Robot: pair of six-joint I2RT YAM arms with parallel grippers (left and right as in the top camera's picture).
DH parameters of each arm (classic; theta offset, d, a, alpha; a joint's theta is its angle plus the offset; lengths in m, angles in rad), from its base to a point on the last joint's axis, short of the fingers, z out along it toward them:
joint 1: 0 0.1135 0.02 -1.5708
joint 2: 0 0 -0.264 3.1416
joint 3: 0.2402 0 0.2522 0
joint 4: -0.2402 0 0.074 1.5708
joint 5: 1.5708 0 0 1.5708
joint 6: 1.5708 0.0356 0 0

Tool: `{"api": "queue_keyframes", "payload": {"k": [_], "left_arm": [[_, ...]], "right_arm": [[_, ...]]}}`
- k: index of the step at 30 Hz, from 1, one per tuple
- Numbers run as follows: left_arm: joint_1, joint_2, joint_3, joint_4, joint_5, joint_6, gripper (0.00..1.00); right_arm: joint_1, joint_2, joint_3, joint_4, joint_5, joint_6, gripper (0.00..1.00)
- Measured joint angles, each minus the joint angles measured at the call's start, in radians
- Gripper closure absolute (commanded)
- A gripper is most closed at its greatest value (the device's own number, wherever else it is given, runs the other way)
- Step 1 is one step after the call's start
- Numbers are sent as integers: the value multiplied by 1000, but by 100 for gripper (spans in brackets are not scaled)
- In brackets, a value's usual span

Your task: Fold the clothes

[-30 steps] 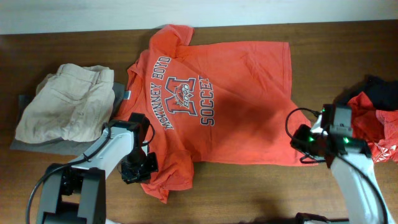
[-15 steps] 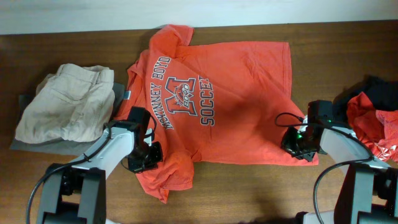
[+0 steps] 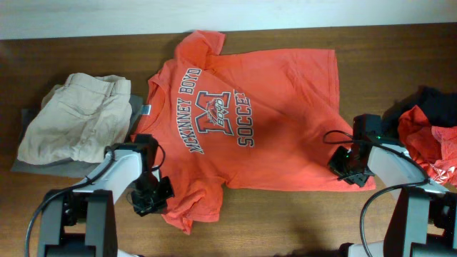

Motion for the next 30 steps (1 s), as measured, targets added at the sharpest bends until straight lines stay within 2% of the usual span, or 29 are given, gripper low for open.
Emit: {"api": "queue_keyframes", "payload": {"k": [7,12,17,23,30], "left_arm": [[72,-42,-1,0,-5,23,100],[79,-156,8,-20,-10,50,100],[79,-299,81,-9,-10,88,99],[79,-410,122,245,25,164,100],[37,-324,131,563,66,268,100]], "right_arm": [[-37,0,3,-8,64,9,76],[-55,-11,57,-81,-17,-66,69],[-55,-127,152,-135,-114,-113,59],[-55,-236,200,-87,-196,-128,59],[-37,-119,200,3,-224,-132,68]]}}
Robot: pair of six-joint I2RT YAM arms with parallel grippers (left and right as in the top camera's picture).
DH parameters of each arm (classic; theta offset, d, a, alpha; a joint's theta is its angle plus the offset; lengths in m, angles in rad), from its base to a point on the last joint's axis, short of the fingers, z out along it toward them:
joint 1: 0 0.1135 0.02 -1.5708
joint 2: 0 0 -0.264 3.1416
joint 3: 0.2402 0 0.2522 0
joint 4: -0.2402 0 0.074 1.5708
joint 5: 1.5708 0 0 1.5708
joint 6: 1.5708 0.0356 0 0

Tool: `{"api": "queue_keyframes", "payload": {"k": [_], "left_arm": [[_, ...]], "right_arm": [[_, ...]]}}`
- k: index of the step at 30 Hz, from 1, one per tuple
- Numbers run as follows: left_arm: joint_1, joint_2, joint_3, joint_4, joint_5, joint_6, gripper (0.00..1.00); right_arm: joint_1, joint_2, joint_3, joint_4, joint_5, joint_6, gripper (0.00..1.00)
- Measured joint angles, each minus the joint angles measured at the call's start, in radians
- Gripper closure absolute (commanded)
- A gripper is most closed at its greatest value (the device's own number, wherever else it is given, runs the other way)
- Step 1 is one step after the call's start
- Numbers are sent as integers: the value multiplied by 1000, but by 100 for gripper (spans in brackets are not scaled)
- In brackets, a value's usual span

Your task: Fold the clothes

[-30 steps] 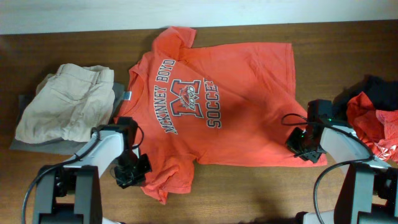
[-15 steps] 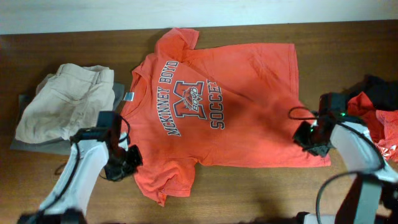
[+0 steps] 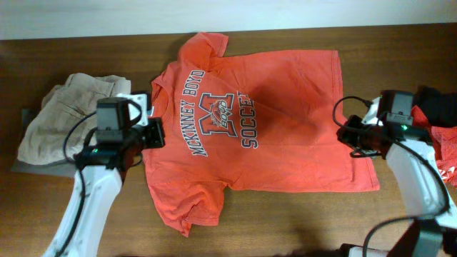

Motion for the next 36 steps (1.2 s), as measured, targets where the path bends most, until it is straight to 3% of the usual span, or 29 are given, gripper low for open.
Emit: {"api": "queue_keyframes", "payload": {"k": [10,19,22,32,36], "left_arm": [[-70,374,2,172,15,130,100],[-71,424,2,154,14,145,100],[-78,424,2,153,15,149,100],[-131,424,2,153,-5,156,100],[-132,424,2,151,-13,156,100]], "right_arm": [[52,178,-3,280,-20,-21,67],[43,217,9,607,-37,80,83],[39,301,55,608,-34,112,86],[28,693,580,308,-16,113,89],[28,758,659,275,2,107,89]]}}
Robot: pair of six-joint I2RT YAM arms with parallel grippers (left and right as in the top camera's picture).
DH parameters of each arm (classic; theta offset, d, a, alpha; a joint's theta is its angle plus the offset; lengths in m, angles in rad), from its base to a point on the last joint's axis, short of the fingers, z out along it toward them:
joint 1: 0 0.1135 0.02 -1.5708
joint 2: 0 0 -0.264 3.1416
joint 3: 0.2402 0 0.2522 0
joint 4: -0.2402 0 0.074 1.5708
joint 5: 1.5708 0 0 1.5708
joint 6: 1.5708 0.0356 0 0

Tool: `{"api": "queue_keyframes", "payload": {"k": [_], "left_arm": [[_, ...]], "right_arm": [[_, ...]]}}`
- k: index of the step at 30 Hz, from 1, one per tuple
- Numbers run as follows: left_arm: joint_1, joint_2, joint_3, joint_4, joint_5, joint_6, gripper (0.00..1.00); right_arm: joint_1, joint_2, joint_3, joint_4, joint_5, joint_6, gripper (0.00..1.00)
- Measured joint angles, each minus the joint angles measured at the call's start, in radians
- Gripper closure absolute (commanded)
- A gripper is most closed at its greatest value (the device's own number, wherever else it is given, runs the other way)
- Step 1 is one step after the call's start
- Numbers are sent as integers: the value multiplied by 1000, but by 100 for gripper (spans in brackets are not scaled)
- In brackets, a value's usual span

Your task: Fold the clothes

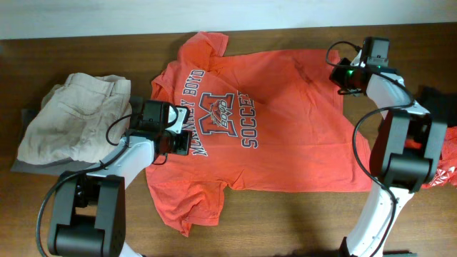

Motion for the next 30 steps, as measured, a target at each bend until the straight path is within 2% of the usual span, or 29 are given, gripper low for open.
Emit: {"api": "queue_keyframes", "payload": {"k": [15,20,26,28,30], "left_arm": [[0,0,0,-33,-26,0,100],[0,0,0,-48,-30,0,100],[0,0,0,-51,-34,0,100],[0,0,0,-51,-34,0,100],[0,0,0,-51,-34,0,99]], "right_arm": [[-3,69,21,17,141,-55,90],[-24,88,23,97,167,-124,88],[-43,111,63,101,175,-233,87],[-47,120,100,56,170,-271,80],[-50,128,156,-7,149,-314,68]]}}
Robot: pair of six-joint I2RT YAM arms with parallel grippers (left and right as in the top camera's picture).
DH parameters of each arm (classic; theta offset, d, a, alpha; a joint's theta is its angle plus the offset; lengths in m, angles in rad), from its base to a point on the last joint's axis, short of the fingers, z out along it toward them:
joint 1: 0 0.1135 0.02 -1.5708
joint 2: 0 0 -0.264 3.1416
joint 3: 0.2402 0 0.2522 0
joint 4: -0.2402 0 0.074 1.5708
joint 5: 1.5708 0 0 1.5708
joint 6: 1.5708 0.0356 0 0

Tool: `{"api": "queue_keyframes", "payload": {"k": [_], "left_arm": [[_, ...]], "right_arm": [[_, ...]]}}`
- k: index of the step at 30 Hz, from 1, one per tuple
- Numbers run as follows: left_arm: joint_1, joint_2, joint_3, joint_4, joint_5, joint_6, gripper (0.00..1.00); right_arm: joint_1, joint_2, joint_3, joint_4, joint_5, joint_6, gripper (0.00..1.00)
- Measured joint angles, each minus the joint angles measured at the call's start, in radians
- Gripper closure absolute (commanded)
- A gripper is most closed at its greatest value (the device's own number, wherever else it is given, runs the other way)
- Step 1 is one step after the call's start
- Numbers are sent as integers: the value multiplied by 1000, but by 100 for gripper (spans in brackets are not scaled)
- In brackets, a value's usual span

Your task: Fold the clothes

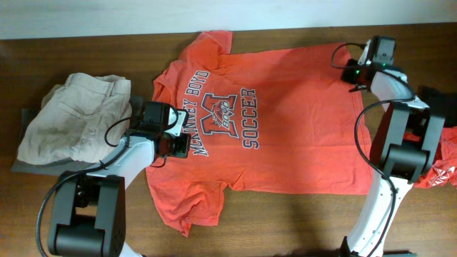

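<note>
An orange T-shirt (285, 135) printed "McKinney Boyd Soccer" lies spread on the brown table (300, 221), neck to the left and hem to the right. My left gripper (176, 144) rests low on the shirt's shoulder area beside the print, its jaws looking closed on the cloth. At the shirt's far right hem corner, my right gripper (351, 73) is shut on the fabric. One sleeve (214, 41) points to the far edge, the other (189, 210) to the near edge.
Khaki shorts (75, 114) lie bunched on a grey garment at the left. A heap of red and black clothes (439, 135) sits at the right edge. The table's far edge meets a white wall.
My right gripper has shifted a little to the right with the hem corner, which now lies further right and flatter. The left gripper has stayed in place.
Both grippers were at the shirt's near side, left by the lower sleeve, right at the near hem corner. Then the left was by the collar and the right at mid-hem. Later the left sat on the shoulder, the right at the far hem corner, now stretched out.
</note>
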Motion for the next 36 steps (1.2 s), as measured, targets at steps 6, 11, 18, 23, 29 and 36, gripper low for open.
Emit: {"api": "queue_keyframes", "payload": {"k": [6,11,18,23,29,36], "left_arm": [[0,0,6,-11,-19,5,71],[0,0,108,-83,-27,12,58],[1,0,412,-349,-30,26,72],[3,-12,629,-570,-61,60,76],[4,-183,716,-681,-175,49,74],[6,-435,726,-801,-282,-47,71]], "right_arm": [[-2,5,264,-306,-113,-60,53],[-2,-10,475,-569,-211,-76,53],[-2,-143,616,-815,-257,-78,51],[-2,-358,628,-912,-251,-78,50],[-2,-641,649,-1058,-189,-69,47],[-2,-838,661,-1253,-151,-27,44]]}}
